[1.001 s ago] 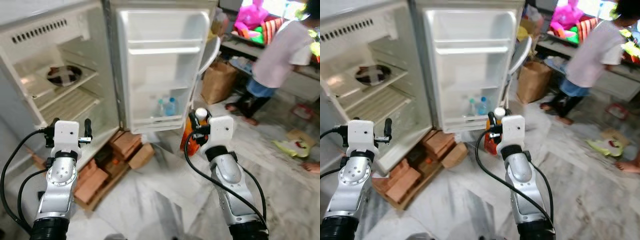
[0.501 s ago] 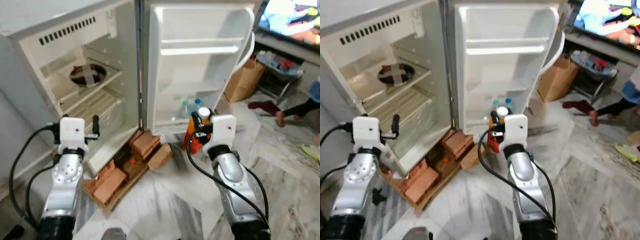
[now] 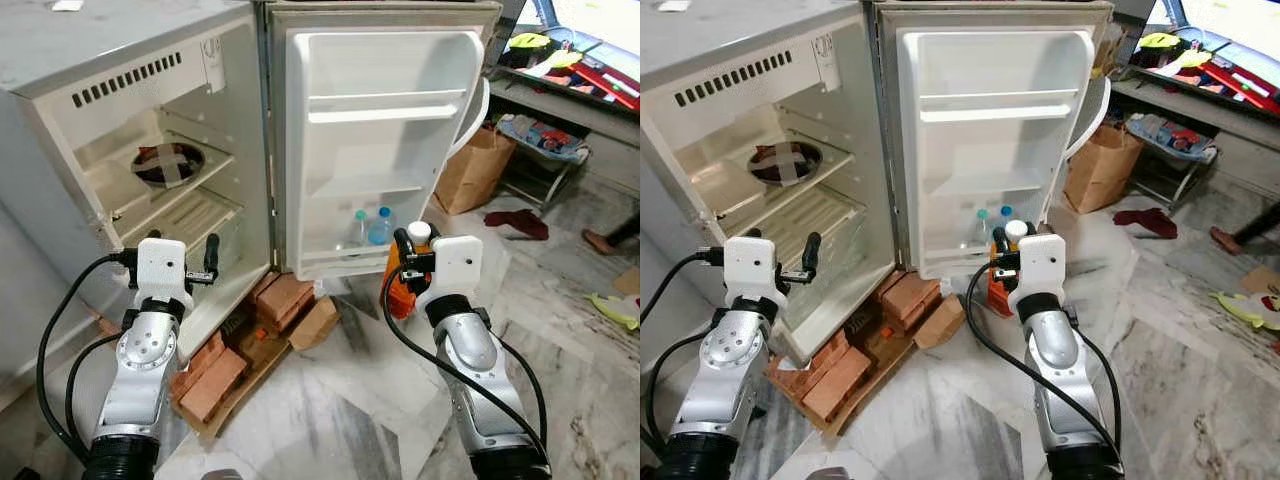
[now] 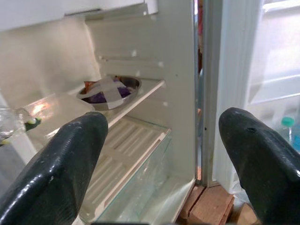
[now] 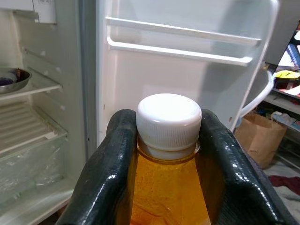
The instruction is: Restocking fridge
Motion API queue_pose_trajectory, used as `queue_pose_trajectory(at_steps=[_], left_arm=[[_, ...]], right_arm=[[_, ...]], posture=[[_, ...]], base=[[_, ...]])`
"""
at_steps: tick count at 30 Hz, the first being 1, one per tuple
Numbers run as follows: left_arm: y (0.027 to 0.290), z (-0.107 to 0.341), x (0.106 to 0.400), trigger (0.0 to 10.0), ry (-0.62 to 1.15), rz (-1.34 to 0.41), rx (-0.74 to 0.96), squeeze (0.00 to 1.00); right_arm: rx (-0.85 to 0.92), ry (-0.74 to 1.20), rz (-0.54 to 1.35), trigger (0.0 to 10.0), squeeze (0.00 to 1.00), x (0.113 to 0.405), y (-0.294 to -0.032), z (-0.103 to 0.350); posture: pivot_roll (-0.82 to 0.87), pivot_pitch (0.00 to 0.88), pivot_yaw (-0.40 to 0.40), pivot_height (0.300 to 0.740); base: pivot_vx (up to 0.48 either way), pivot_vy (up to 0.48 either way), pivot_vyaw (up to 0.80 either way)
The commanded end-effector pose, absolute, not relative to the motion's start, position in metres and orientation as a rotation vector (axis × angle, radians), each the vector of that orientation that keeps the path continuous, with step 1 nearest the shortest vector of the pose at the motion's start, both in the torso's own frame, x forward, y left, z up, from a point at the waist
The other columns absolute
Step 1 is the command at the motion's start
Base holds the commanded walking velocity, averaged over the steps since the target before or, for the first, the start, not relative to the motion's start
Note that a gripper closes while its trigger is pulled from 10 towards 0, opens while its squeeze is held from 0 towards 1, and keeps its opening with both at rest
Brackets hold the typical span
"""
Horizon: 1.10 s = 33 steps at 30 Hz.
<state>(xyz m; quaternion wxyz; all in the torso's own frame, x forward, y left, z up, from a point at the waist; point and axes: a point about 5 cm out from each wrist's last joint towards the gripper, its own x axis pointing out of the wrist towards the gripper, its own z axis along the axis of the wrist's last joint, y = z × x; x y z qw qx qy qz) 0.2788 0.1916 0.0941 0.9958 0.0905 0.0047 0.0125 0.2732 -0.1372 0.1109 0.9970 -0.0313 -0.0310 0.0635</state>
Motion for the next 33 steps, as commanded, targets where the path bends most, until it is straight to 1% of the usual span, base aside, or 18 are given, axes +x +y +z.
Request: queue_pose_trajectory(at_steps=[1, 14, 29, 33], left_arm=[[0.1894, 0.0976, 0.2801, 10.0, -0.004, 0.013, 0.184, 0.00], [0.1870, 0.0959, 0.2792, 10.0, 0.005, 0.007, 0.183, 0.00], [0.1881, 0.0941, 0.2800, 10.0, 0.017, 0.028, 0.178, 0.00], [0.1892, 0.0931, 0.2804, 10.0, 0.030, 0.045, 0.174, 0.00]], right_arm=[[-0.064, -0.089, 0.123, 10.0, 0.00, 0.2762, -0.1380, 0.1166], [-0.050, -0.080, 0.116, 10.0, 0.00, 0.2774, -0.1390, 0.1160], [-0.037, -0.065, 0.158, 10.0, 0.00, 0.2785, -0.1324, 0.1147], [-0.034, -0.054, 0.171, 10.0, 0.00, 0.2778, -0.1313, 0.1132]], posture=[[0.00, 0.004, -0.074, 0.740], [-0.01, 0.007, -0.073, 0.740], [-0.01, 0.007, -0.075, 0.740], [-0.01, 0.005, -0.075, 0.740]], base=[[0.356, 0.000, 0.00], [0.360, 0.000, 0.00], [0.376, 0.000, 0.00], [0.069, 0.000, 0.00]])
